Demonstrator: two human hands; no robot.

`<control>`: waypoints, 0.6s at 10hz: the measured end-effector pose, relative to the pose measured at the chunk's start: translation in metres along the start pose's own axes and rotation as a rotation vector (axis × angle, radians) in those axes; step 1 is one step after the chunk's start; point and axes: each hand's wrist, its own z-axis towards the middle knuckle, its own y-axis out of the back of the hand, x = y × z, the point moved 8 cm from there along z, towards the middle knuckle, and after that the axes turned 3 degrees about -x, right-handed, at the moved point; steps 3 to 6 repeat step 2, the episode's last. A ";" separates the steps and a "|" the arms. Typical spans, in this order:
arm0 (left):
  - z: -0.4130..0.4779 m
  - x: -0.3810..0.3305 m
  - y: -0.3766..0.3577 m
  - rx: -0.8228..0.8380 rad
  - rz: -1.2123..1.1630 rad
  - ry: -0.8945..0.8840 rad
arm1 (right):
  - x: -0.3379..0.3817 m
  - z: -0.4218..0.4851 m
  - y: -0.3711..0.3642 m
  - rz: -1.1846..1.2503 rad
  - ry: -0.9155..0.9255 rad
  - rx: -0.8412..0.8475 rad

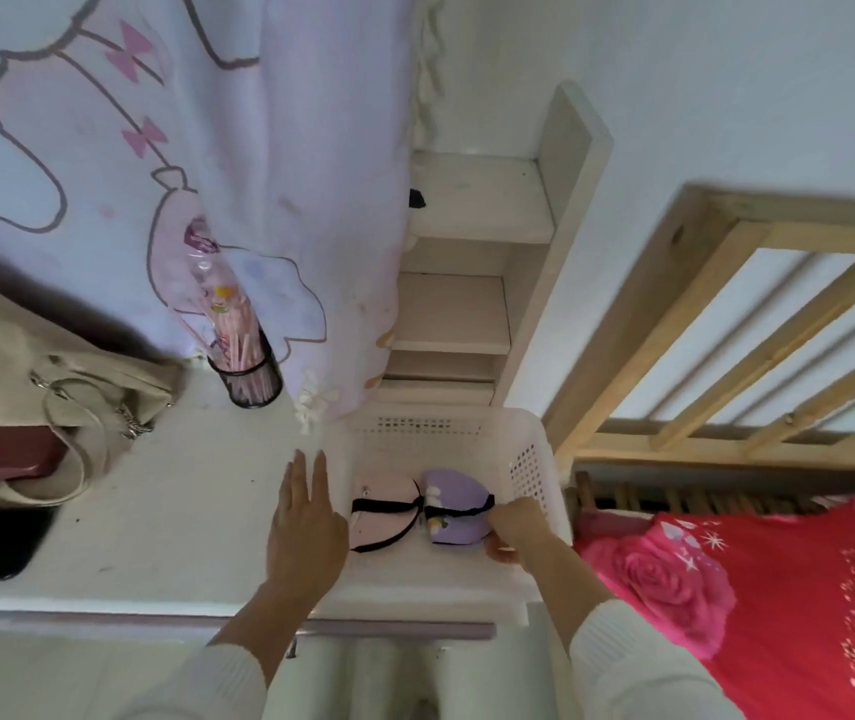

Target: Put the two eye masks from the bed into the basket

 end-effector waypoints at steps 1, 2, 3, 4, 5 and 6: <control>0.000 -0.001 0.004 -0.005 -0.052 0.052 | 0.026 -0.012 0.006 -0.414 0.151 -0.013; 0.006 0.005 0.004 -0.003 -0.118 0.113 | 0.079 -0.030 0.019 -0.434 0.321 0.024; 0.006 0.005 0.004 -0.003 -0.118 0.113 | 0.079 -0.030 0.019 -0.434 0.321 0.024; 0.006 0.005 0.004 -0.003 -0.118 0.113 | 0.079 -0.030 0.019 -0.434 0.321 0.024; 0.006 0.005 0.004 -0.003 -0.118 0.113 | 0.079 -0.030 0.019 -0.434 0.321 0.024; 0.006 0.005 0.004 -0.003 -0.118 0.113 | 0.079 -0.030 0.019 -0.434 0.321 0.024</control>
